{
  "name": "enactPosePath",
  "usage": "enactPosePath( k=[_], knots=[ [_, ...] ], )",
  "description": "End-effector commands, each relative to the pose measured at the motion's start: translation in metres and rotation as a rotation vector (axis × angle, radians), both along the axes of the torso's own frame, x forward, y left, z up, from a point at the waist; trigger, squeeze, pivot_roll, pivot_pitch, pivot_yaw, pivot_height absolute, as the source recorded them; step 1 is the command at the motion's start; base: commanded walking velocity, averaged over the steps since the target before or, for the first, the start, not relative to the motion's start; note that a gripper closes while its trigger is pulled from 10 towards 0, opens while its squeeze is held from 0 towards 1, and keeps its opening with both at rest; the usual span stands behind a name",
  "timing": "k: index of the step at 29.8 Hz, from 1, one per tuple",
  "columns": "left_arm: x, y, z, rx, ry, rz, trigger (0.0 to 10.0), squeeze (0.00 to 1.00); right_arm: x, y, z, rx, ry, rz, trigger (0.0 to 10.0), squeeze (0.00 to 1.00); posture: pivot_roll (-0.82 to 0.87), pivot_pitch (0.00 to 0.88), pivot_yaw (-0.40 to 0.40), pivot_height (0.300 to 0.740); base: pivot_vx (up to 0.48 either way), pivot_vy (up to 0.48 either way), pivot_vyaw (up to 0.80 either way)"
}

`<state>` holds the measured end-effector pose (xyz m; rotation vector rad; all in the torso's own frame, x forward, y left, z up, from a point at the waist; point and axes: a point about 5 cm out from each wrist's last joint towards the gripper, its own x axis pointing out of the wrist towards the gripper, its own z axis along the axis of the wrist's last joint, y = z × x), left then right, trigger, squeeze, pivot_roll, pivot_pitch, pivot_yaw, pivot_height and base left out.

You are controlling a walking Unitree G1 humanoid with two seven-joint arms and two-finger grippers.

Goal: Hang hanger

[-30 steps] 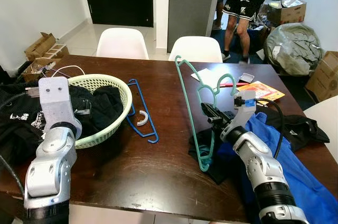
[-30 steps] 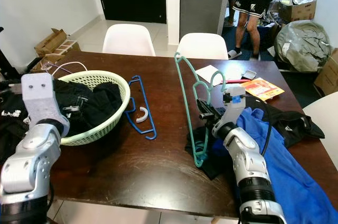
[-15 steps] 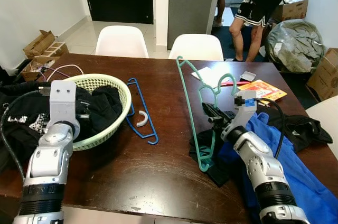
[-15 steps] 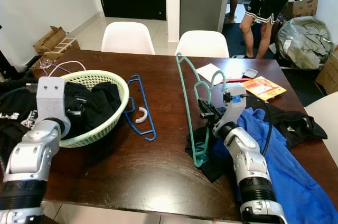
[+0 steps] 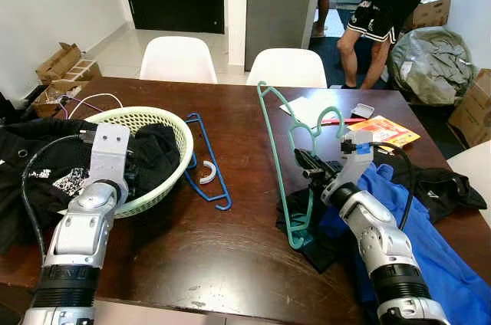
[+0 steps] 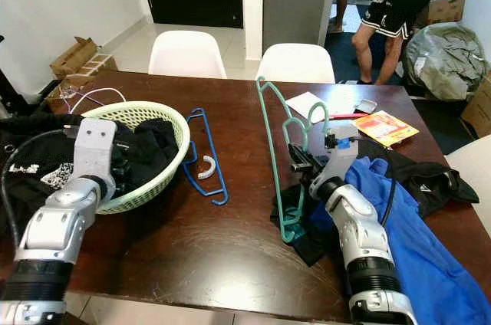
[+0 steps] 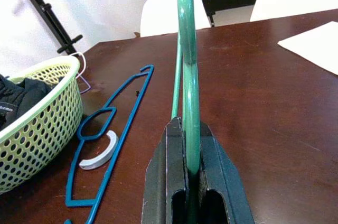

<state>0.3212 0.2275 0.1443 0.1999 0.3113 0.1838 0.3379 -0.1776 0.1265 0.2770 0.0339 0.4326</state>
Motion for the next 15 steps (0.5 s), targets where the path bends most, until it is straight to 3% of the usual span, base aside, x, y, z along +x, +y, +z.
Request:
enactPosePath(
  k=[1,8,10,11,12,13,15],
  knots=[
    [0.0,0.004,-0.001,0.018,0.011,0.009,0.0,0.0,-0.002,0.0,-0.007,-0.013,0.023,-0.003,10.0,0.0,0.02,0.036,0.016,0.74,0.0,0.0,0.0],
    [0.002,0.01,0.018,0.065,-0.055,0.014,0.0,0.0,-0.002,0.0,-0.007,-0.009,0.023,-0.004,10.0,0.0,0.03,0.034,0.016,0.74,0.0,0.0,0.0],
    [0.005,0.011,0.038,0.09,-0.133,-0.012,0.0,0.0,-0.002,0.0,-0.008,-0.007,0.024,-0.004,10.0,0.0,0.03,0.029,0.016,0.74,0.0,0.0,0.0],
    [0.005,0.011,0.038,0.09,-0.133,-0.012,0.0,0.0,-0.002,0.0,-0.008,-0.007,0.024,-0.004,10.0,0.0,0.03,0.029,0.016,0.74,0.0,0.0,0.0],
    [0.008,0.014,0.063,0.079,-0.236,-0.041,0.0,0.0,-0.002,0.0,-0.008,-0.005,0.024,-0.003,10.0,0.0,0.03,0.026,0.016,0.74,0.0,0.0,0.0],
    [0.008,0.014,0.063,0.079,-0.236,-0.041,0.0,0.0,-0.002,0.0,-0.008,-0.005,0.024,-0.003,10.0,0.0,0.03,0.026,0.016,0.74,0.0,0.0,0.0],
    [0.01,0.013,0.09,0.081,-0.345,-0.098,0.0,0.0,-0.001,0.0,-0.008,-0.002,0.025,-0.004,10.0,0.0,0.03,0.025,0.015,0.74,0.0,0.0,0.0]
  ],
)
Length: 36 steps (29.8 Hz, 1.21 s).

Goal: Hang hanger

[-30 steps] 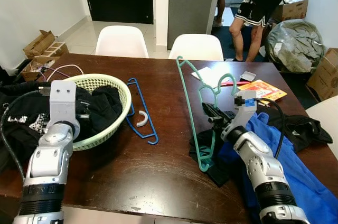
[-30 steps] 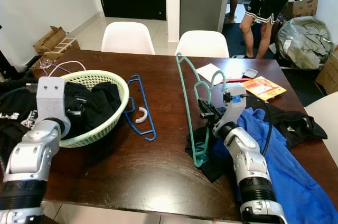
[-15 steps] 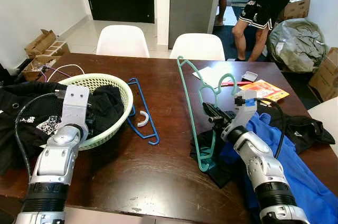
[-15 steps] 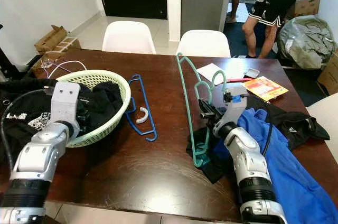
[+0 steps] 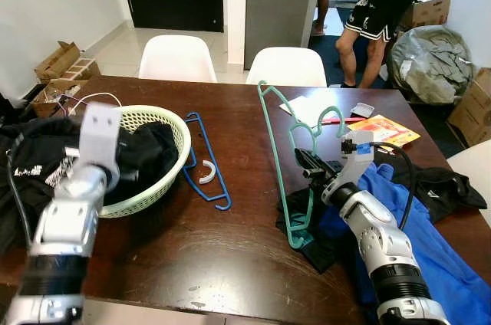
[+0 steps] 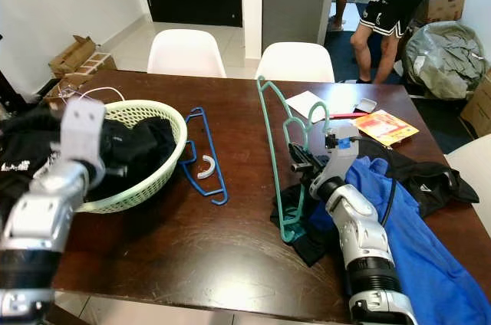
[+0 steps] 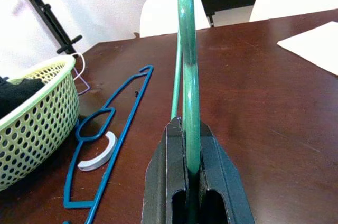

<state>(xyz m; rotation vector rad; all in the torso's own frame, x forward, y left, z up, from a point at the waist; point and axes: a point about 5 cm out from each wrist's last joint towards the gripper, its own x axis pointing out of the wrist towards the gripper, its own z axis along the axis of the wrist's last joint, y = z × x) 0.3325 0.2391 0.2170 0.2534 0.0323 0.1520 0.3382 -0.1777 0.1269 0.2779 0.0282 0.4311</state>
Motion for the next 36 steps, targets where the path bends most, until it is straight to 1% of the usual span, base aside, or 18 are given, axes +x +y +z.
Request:
enactPosePath(
  k=[1,2,3,5,6,8,9,13,14,16,18,21,22,29,31,33,35,36],
  knots=[
    [-0.001,0.001,0.017,0.011,-0.078,-0.031,0.0,0.0,-0.002,0.001,-0.009,-0.004,0.03,-0.001,10.0,0.0,0.03,0.025,0.015,0.74,0.0,0.0,0.0],
    [-0.002,0.001,0.033,0.012,-0.125,-0.065,0.0,0.0,-0.002,0.001,-0.009,-0.002,0.03,-0.002,10.0,0.0,0.03,0.022,0.014,0.74,0.0,0.0,0.0],
    [-0.002,0.001,0.033,0.012,-0.125,-0.065,0.0,0.0,-0.002,0.001,-0.009,-0.002,0.03,-0.002,10.0,0.0,0.03,0.022,0.014,0.74,0.0,0.0,0.0],
    [-0.006,-0.008,0.073,0.018,-0.254,-0.202,0.0,0.0,-0.001,0.001,-0.009,0.002,0.032,-0.002,10.0,0.0,0.04,0.017,0.013,0.74,0.0,0.0,0.0],
    [-0.006,-0.008,0.073,0.018,-0.254,-0.202,0.0,0.0,-0.001,0.001,-0.009,0.002,0.032,-0.002,10.0,0.0,0.04,0.017,0.013,0.74,0.0,0.0,0.0],
    [-0.02,-0.027,0.117,0.027,-0.408,-0.419,0.0,0.0,-0.001,0.001,-0.009,0.006,0.033,0.001,10.0,0.0,0.04,0.014,0.012,0.74,0.0,0.0,0.0],
    [-0.02,-0.027,0.117,0.027,-0.408,-0.419,0.0,0.0,-0.001,0.001,-0.009,0.006,0.033,0.001,10.0,0.0,0.04,0.014,0.012,0.74,0.0,0.0,0.0],
    [-0.056,-0.054,0.178,-0.001,-0.626,-0.719,0.0,0.0,0.0,0.002,-0.01,0.022,0.036,0.001,10.0,0.0,0.04,0.003,0.014,0.74,0.0,0.0,0.0],
    [-0.056,-0.054,0.178,-0.001,-0.626,-0.719,0.0,0.0,0.0,0.002,-0.01,0.022,0.036,0.001,10.0,0.0,0.04,0.003,0.014,0.74,0.0,0.0,0.0],
    [-0.082,-0.069,0.206,-0.024,-0.73,-0.893,0.0,0.0,0.0,0.002,-0.01,0.031,0.038,-0.002,10.0,0.0,0.05,0.0,0.015,0.74,0.0,0.0,0.0],
    [-0.099,-0.08,0.219,-0.026,-0.789,-1.006,0.0,0.0,0.0,0.001,-0.01,0.034,0.039,-0.004,10.0,0.0,0.05,0.0,0.015,0.74,0.0,0.0,0.0],
    [-0.104,-0.082,0.223,-0.037,-0.806,-1.045,0.1,0.0,0.0,0.001,-0.01,0.035,0.039,-0.005,10.0,0.0,0.05,0.0,0.015,0.74,0.0,0.0,0.0],
    [-0.108,-0.082,0.225,-0.047,-0.822,-1.076,0.6,0.0,0.0,0.002,-0.01,0.036,0.039,-0.004,10.0,0.0,0.04,0.0,0.017,0.74,0.0,0.0,0.0],
    [-0.121,-0.073,0.237,-0.114,-0.88,-1.13,0.3,0.0,0.0,0.002,-0.011,0.044,0.041,-0.006,10.0,0.0,0.05,0.001,0.018,0.74,0.0,0.0,0.0],
    [-0.118,-0.072,0.225,-0.083,-0.774,-1.151,0.0,0.0,0.001,0.001,-0.011,0.039,0.052,-0.019,10.0,0.0,0.05,0.002,0.02,0.74,0.0,0.0,0.0],
    [-0.117,-0.072,0.221,-0.073,-0.744,-1.155,0.0,0.0,0.001,0.0,-0.011,0.038,0.055,-0.023,10.0,0.0,0.05,0.002,0.02,0.74,0.0,0.0,0.0],
    [-0.109,-0.074,0.169,0.107,-0.447,-1.193,2.0,0.0,0.002,-0.002,-0.012,0.042,0.06,-0.048,10.0,0.0,0.04,0.005,0.025,0.74,0.0,0.0,0.0],
    [-0.108,-0.074,0.147,0.179,-0.322,-1.209,2.0,0.0,0.002,-0.003,-0.012,0.044,0.061,-0.056,10.0,0.0,0.04,0.005,0.025,0.74,0.0,0.0,0.0]
  ],
)
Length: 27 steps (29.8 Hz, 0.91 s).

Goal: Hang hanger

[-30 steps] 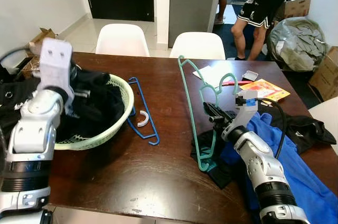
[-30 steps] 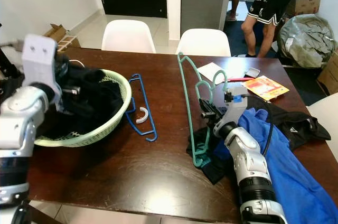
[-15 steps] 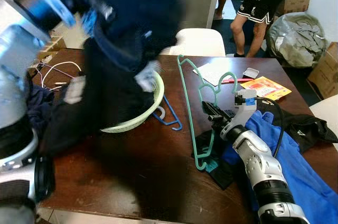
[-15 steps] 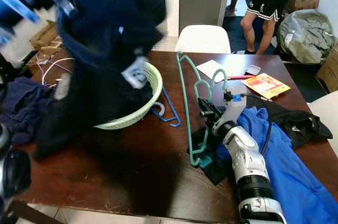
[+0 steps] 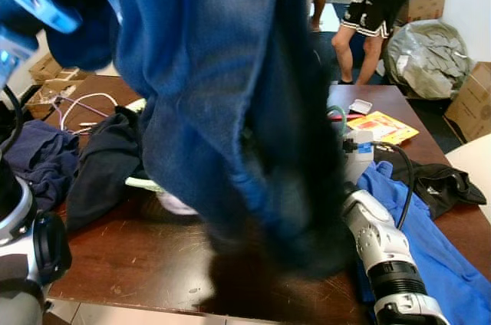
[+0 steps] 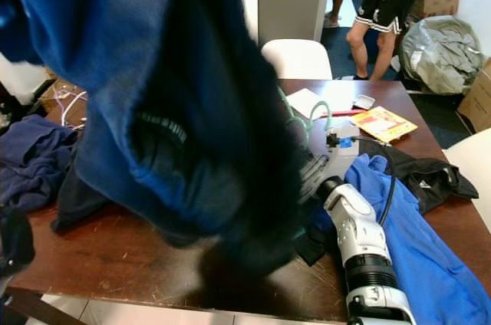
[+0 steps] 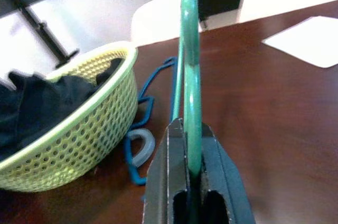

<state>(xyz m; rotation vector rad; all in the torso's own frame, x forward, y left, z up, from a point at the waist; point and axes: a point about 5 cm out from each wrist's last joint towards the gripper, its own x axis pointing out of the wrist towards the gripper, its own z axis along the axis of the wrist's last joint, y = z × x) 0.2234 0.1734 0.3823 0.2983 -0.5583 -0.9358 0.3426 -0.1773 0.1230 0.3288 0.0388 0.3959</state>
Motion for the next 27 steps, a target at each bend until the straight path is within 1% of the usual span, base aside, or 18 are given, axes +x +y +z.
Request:
enactPosePath(
  k=[1,2,3,4,5,6,7,9,10,11,13,14,18,19,23,24,25,27],
  knots=[
    [0.001,-0.008,-0.018,0.136,0.053,-0.032,2.0,0.0,-0.002,-0.004,-0.008,-0.002,0.036,-0.022,10.0,0.0,0.04,0.005,0.025,0.74,0.0,0.0,0.0],
    [0.008,-0.003,-0.05,0.292,0.152,0.031,3.4,0.0,-0.002,-0.005,-0.008,-0.001,0.038,-0.03,10.0,0.0,0.04,0.008,0.023,0.74,0.0,0.0,0.0],
    [0.012,0.001,-0.069,0.384,0.209,0.071,3.4,0.0,-0.002,-0.006,-0.008,0.0,0.039,-0.033,10.0,0.0,0.04,0.008,0.023,0.74,0.0,0.0,0.0],
    [0.021,0.009,-0.094,0.484,0.277,0.152,6.7,0.0,-0.001,-0.006,-0.008,-0.001,0.041,-0.036,10.0,0.0,0.05,0.011,0.019,0.74,0.0,0.0,0.0],
    [0.021,0.009,-0.094,0.484,0.277,0.152,6.7,0.0,-0.001,-0.006,-0.008,-0.001,0.041,-0.036,10.0,0.0,0.05,0.011,0.019,0.74,0.0,0.0,0.0],
    [0.024,0.015,-0.111,0.553,0.319,0.2,6.7,0.0,-0.001,-0.007,-0.008,-0.001,0.043,-0.038,10.0,0.0,0.05,0.011,0.019,0.74,0.0,0.0,0.0],
    [0.026,0.019,-0.119,0.584,0.337,0.224,10.0,0.0,-0.001,-0.007,-0.008,-0.001,0.044,-0.038,10.0,0.0,0.05,0.012,0.019,0.74,0.0,0.0,0.0],
    [0.026,0.019,-0.119,0.584,0.337,0.224,10.0,0.0,-0.001,-0.007,-0.008,-0.001,0.044,-0.038,10.0,0.0,0.05,0.012,0.019,0.74,0.0,0.0,0.0],
    [0.029,0.023,-0.132,0.631,0.367,0.259,10.0,0.0,-0.001,-0.007,-0.008,-0.002,0.045,-0.038,10.0,0.0,0.05,0.013,0.019,0.74,0.0,0.0,0.0],
    [0.028,0.023,-0.144,0.672,0.399,0.262,10.0,0.0,0.0,-0.007,-0.008,-0.004,0.047,-0.039,10.0,0.0,0.04,0.014,0.015,0.74,0.0,0.0,0.0],
    [0.028,0.023,-0.144,0.672,0.399,0.262,10.0,0.0,0.0,-0.007,-0.008,-0.004,0.047,-0.039,10.0,0.0,0.04,0.014,0.015,0.74,0.0,0.0,0.0],
    [0.022,0.019,-0.157,0.693,0.432,0.237,10.0,0.0,0.0,-0.007,-0.008,-0.007,0.05,-0.041,10.0,0.0,0.04,0.016,0.012,0.74,0.0,0.0,0.0],
    [0.019,0.02,-0.157,0.709,0.43,0.229,10.0,0.0,0.001,-0.008,-0.008,-0.009,0.054,-0.044,10.0,0.0,0.04,0.016,0.01,0.74,0.0,0.0,0.0],
    [0.018,0.024,-0.156,0.731,0.429,0.244,10.0,0.0,0.001,-0.008,-0.009,-0.009,0.056,-0.044,10.0,0.0,0.04,0.018,0.01,0.74,0.0,0.0,0.0],
    [0.018,0.027,-0.156,0.746,0.429,0.254,10.0,0.0,0.001,-0.008,-0.009,-0.01,0.057,-0.045,10.0,0.0,0.04,0.018,0.01,0.74,0.0,0.0,0.0],
    [0.021,0.031,-0.15,0.741,0.392,0.282,10.0,0.0,0.002,-0.009,-0.009,-0.011,0.063,-0.049,10.0,0.0,0.05,0.018,0.008,0.74,0.0,0.0,0.0],
    [0.021,0.031,-0.15,0.741,0.392,0.282,10.0,0.0,0.002,-0.009,-0.009,-0.011,0.063,-0.049,10.0,0.0,0.05,0.018,0.008,0.74,0.0,0.0,0.0],
    [0.03,0.031,-0.132,0.669,0.267,0.342,10.0,0.0,0.004,-0.013,-0.006,0.008,0.065,-0.078,10.0,0.0,0.05,0.017,0.007,0.74,0.0,0.0,0.0]
  ],
)
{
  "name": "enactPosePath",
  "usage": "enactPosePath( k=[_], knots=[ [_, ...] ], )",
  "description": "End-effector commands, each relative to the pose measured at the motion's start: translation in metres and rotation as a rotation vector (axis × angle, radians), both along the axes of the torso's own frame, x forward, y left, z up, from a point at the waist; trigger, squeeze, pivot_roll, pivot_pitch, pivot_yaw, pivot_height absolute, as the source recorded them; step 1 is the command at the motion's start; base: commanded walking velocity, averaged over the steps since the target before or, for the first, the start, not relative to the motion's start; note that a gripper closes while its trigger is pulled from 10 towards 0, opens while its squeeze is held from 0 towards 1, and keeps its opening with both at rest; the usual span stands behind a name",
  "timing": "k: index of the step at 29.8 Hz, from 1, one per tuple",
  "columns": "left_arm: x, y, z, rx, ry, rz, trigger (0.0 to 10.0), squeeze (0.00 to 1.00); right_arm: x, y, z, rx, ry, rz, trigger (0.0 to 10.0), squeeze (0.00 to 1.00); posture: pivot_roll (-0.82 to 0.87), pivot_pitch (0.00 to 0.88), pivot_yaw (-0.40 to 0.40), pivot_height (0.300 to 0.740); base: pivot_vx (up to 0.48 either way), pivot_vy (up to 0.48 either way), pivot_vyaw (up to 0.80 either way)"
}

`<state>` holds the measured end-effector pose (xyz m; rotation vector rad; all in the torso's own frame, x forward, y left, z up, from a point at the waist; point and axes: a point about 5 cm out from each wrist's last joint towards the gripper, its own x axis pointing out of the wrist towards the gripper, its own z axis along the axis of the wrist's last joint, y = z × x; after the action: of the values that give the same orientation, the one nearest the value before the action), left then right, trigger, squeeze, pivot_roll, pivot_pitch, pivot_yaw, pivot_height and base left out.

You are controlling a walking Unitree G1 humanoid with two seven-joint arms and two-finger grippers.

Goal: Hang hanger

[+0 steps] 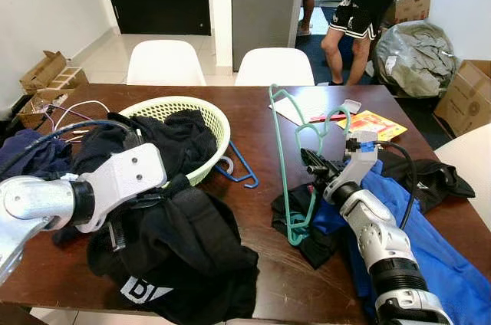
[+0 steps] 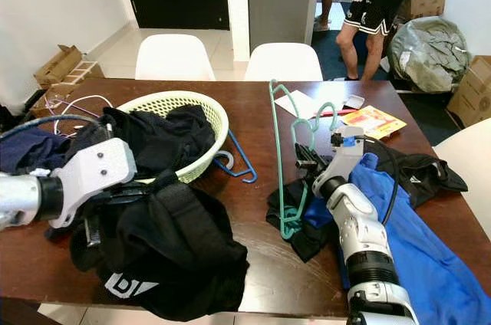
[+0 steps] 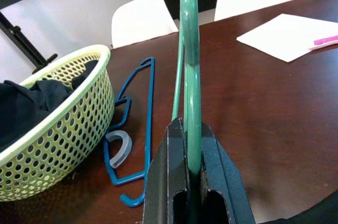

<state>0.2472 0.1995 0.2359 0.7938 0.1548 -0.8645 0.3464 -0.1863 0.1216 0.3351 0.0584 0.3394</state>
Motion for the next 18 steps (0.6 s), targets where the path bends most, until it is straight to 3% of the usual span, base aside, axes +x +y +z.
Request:
enactPosePath(
  k=[1,3,4,6,8,9,11,16,18],
  knots=[
    [0.009,0.003,0.02,-0.027,-0.154,0.04,10.0,0.0,0.001,-0.005,-0.004,0.018,0.035,-0.036,10.0,0.0,0.05,0.017,0.007,0.74,0.0,0.0,0.0],
    [0.012,-0.002,0.026,-0.073,-0.193,0.031,10.0,0.0,0.002,-0.005,-0.001,0.059,0.027,-0.035,10.0,0.0,0.05,0.017,0.008,0.74,0.0,0.0,-0.4],
    [0.014,-0.018,0.038,-0.201,-0.253,-0.005,10.0,0.0,0.002,0.0,0.012,0.207,-0.026,0.016,10.0,0.0,0.05,0.016,0.009,0.74,0.0,0.0,-0.8],
    [0.014,-0.022,0.041,-0.238,-0.264,-0.014,10.0,0.0,0.001,0.001,0.016,0.25,-0.045,0.034,10.0,0.0,0.05,0.016,0.009,0.74,0.0,0.0,-0.8],
    [0.014,-0.03,0.046,-0.314,-0.269,-0.03,10.0,0.0,-0.001,0.007,0.035,0.365,-0.106,0.116,10.0,0.0,0.04,0.015,0.01,0.74,0.0,0.0,-0.8],
    [0.014,-0.03,0.046,-0.314,-0.269,-0.03,10.0,0.0,-0.001,0.007,0.035,0.365,-0.106,0.116,10.0,0.0,0.04,0.015,0.01,0.74,0.0,0.0,-0.8],
    [0.015,-0.038,0.053,-0.397,-0.278,-0.043,10.0,0.0,-0.004,0.012,0.059,0.446,-0.181,0.2,10.0,0.0,0.03,0.011,0.012,0.74,0.0,0.0,-0.8],
    [0.015,-0.044,0.06,-0.462,-0.289,-0.064,10.0,0.0,-0.004,0.01,0.079,0.498,-0.243,0.23,10.0,0.0,0.03,0.01,0.012,0.74,0.0,0.0,-0.8],
    [0.011,-0.054,0.073,-0.561,-0.311,-0.135,10.0,0.0,-0.001,-0.003,0.112,0.59,-0.343,0.22,10.0,0.0,0.03,0.002,0.011,0.74,0.0,0.0,-0.8]
  ],
)
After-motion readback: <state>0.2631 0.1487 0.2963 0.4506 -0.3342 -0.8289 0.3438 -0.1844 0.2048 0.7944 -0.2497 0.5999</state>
